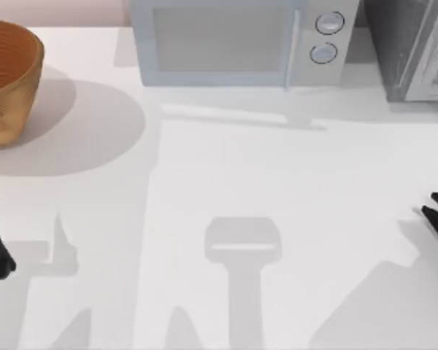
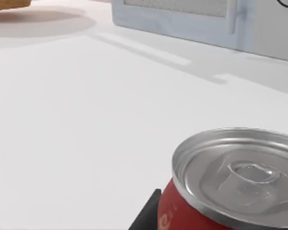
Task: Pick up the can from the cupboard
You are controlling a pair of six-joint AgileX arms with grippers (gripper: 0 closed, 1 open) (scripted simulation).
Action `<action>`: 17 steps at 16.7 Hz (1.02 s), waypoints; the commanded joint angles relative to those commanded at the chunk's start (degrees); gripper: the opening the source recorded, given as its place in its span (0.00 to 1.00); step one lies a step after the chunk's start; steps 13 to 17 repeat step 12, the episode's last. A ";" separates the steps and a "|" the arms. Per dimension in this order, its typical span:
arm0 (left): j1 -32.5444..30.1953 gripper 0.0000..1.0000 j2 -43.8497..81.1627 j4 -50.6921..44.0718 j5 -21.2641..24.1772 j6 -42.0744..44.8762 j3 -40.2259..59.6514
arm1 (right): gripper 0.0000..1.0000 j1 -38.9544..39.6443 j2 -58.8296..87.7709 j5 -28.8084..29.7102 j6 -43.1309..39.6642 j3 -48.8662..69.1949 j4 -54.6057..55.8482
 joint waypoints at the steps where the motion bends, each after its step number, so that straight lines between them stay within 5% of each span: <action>1: 0.00 1.00 0.00 0.00 0.00 0.00 0.00 | 0.60 0.00 0.00 0.00 0.00 0.00 0.00; 6: 0.00 1.00 0.00 0.00 0.00 0.00 0.00 | 0.98 0.00 0.00 0.00 0.00 0.00 0.00; 17: 0.00 1.00 0.00 0.00 0.00 0.00 0.00 | 1.00 0.00 0.00 0.00 0.00 0.00 0.00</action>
